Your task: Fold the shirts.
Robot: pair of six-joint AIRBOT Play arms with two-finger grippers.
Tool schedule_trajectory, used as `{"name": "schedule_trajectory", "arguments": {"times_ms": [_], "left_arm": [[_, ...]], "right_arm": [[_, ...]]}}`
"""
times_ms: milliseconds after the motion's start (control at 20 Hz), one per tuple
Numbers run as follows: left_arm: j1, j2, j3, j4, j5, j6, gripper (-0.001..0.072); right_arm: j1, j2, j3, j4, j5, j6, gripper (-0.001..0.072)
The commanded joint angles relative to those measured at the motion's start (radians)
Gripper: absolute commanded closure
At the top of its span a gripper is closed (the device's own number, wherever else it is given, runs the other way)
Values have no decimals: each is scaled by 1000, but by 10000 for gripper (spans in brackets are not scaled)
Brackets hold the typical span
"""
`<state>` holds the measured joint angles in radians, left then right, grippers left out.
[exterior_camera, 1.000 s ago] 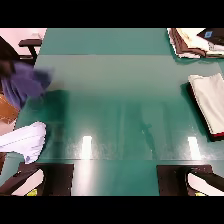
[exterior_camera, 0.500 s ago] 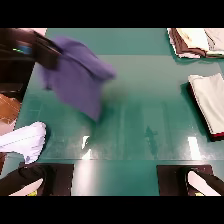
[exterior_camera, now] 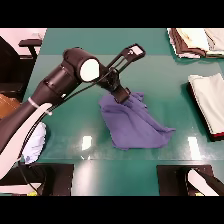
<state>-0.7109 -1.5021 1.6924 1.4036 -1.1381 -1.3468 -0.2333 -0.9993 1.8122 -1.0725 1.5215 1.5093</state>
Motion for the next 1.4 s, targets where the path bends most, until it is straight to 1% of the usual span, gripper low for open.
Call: {"name": "schedule_trajectory", "arguments": {"times_ms": [0, 100, 200, 250, 400, 500, 600, 750, 800, 850, 900, 1050, 1100, 1150, 1200, 1250, 1350], "left_arm": [[139, -45, -2, -35, 23, -70, 95], [244, -80, -6, -123, 9, -77, 95], [314, -140, -6, -219, -16, -64, 95], [336, -174, -6, -241, -30, -59, 95], [356, -279, -6, -268, -67, -55, 95], [349, -338, -6, -320, -86, -17, 94], [339, -375, -5, -354, -81, -5, 95], [326, -391, -5, -342, -61, -5, 97], [327, -390, -3, -340, -54, -6, 211], [332, -389, 1, -336, -50, -6, 473], [341, -388, 4, -337, -51, -5, 680], [384, -362, 39, -333, -87, -8, 685], [402, -337, 47, -330, -88, -7, 685], [418, -307, 51, -327, -84, -7, 686], [435, -269, 51, -325, -75, -7, 686], [449, -237, 51, -322, -74, -6, 685], [464, -184, 51, -294, -78, -6, 685]], "right_arm": [[-7, -11, 0, 0, 17, 0, 694], [3, -33, 0, 0, 37, 0, 694], [32, -59, 0, -1, 54, 0, 694], [52, -74, 0, -1, 63, 0, 694], [104, -119, 0, -2, 116, 0, 694], [122, -130, -23, -3, 129, 0, 694], [121, -91, -132, -10, 98, 0, 694], [117, 10, -365, -96, 32, 0, 694], [103, 40, -437, -105, 18, 0, 694], [80, 67, -514, -105, 9, 0, 694], [54, 87, -584, -105, 4, 0, 694], [-25, 124, -760, -105, 3, 0, 692], [-40, 129, -814, -104, 3, -11, 608], [-51, 127, -871, -101, 3, -22, 350], [-50, 119, -924, -96, -3, -22, 250], [-42, 103, -981, -89, -22, -22, 251], [0, 53, -1085, -21, -109, -40, 253]]}}
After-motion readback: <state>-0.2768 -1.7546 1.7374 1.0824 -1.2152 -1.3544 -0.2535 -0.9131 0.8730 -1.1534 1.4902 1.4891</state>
